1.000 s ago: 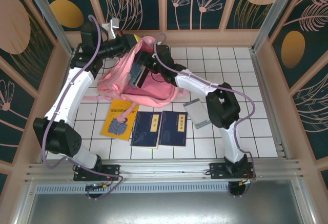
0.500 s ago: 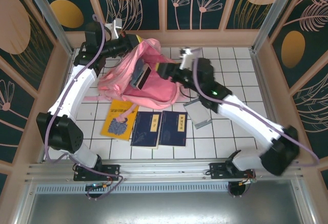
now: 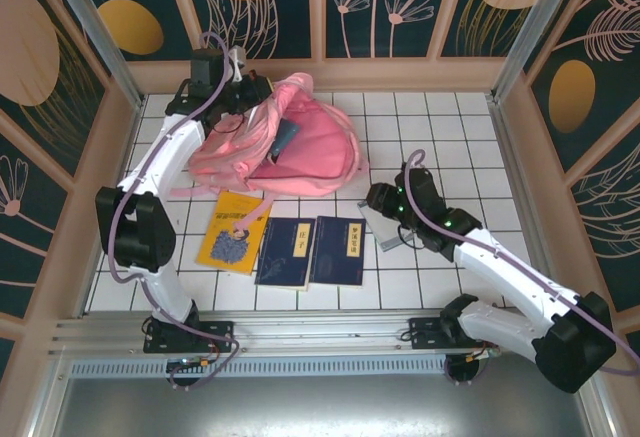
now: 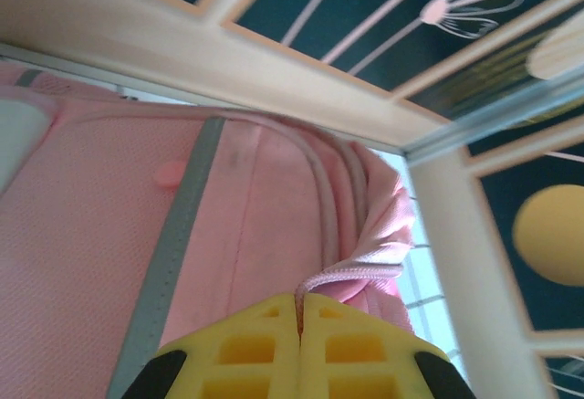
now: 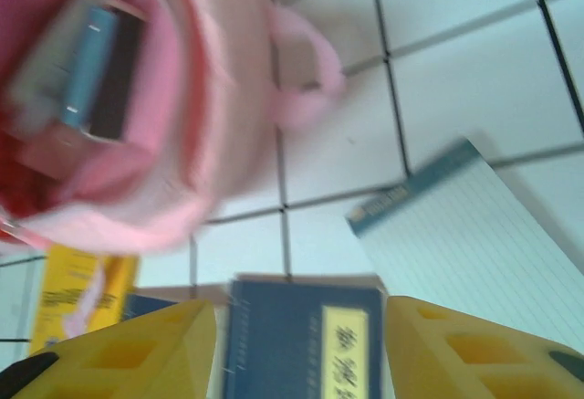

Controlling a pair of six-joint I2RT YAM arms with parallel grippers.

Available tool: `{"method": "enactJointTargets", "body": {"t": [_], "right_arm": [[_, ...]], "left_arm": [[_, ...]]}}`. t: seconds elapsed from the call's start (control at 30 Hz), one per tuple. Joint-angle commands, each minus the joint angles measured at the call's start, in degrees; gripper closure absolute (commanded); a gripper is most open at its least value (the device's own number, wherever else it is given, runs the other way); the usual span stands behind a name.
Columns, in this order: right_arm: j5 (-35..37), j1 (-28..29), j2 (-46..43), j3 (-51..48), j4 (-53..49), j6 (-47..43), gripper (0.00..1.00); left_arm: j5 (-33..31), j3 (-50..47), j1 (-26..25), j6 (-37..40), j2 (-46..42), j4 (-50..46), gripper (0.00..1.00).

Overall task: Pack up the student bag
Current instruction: Close the student bag at the top-left of the table.

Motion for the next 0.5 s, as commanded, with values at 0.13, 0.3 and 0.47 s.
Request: {"method": "enactJointTargets", "body": {"t": [0.13,0.3,0.47], "right_arm": [[-8.46,0.14,2.48,-4.28,-1.45,-0.11,0.56],[-14.00,0.63,8.87,-6.49,3.35,1.15,0.84],[-9.53,-0.28,15.18,-6.69,2.59,3.49,1.00]], "left_arm": [[-14.18,0.98,2.58,6.94,1.92,-5.72,1.00],[-8.31,1.07,2.58,5.78,2.79,-5.34,0.78],[-7.78,0.38,0.88,5.30,-1.51,-3.95,0.58]]}}
